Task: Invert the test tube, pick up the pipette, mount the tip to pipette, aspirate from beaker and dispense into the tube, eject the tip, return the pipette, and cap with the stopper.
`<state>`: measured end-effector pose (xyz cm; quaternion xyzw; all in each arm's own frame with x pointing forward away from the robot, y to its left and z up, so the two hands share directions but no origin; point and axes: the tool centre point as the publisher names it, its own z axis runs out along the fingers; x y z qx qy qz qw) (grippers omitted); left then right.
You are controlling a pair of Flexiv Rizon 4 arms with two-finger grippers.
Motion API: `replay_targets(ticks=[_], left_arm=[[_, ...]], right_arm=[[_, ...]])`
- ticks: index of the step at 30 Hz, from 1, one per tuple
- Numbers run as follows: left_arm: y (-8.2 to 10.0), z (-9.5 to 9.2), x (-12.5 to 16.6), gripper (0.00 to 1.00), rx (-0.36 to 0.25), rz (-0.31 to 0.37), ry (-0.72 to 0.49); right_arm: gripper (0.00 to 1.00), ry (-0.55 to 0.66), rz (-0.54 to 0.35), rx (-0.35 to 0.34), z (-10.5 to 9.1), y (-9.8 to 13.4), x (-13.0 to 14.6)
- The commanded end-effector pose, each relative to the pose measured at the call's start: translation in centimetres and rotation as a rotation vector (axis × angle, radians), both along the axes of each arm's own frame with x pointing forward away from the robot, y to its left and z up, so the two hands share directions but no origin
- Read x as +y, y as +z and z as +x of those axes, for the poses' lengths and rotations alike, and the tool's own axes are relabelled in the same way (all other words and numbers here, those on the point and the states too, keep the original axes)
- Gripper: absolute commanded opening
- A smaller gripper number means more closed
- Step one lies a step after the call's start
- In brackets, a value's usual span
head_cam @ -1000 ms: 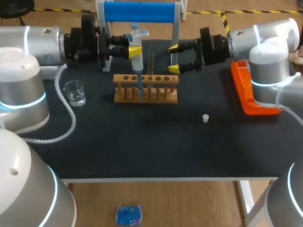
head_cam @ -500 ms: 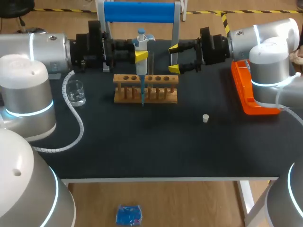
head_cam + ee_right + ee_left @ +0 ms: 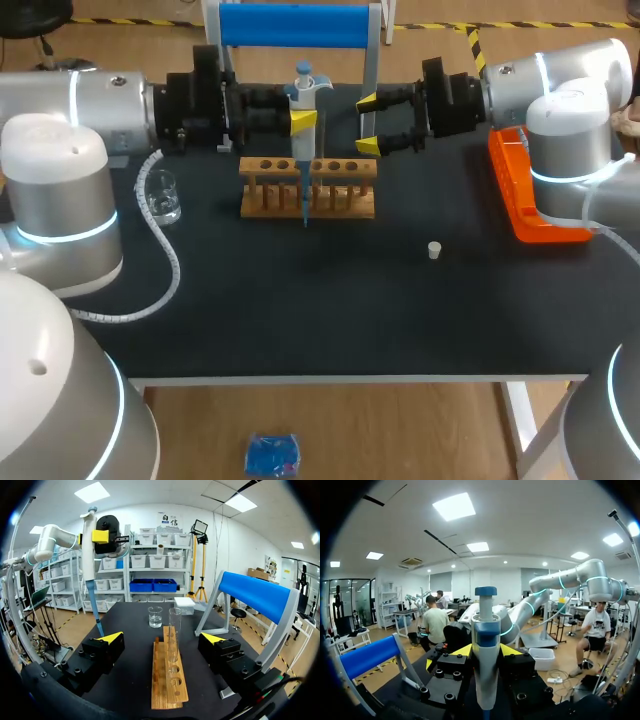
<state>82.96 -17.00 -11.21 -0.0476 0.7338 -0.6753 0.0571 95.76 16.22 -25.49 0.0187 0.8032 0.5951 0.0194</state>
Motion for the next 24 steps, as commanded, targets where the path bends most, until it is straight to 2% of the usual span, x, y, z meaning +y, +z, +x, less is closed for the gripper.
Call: replay_targets(ticks=[1, 8, 16, 24], left_arm=[[0.0, -0.1, -0.1, 0.00, -0.002, -0.002, 0.004], [0.0, -0.1, -0.1, 0.00, -0.002, -0.002, 0.004], [0.0, -0.1, -0.1, 0.00, -0.002, -0.002, 0.004], [0.0, -0.1, -0.1, 0.00, -0.002, -0.002, 0.004]], right_arm=[[1.00, 0.001, 0.000, -0.001, 0.0, 0.0, 0.0], [1.00, 0.007, -0.002, -0.013, -0.4, 0.2, 0.0], [1.00, 0.002, 0.018, -0.025, -4.4, 1.4, -3.0], [1.00, 0.044, 0.101, -0.040, -9.2, 3.4, -5.3]])
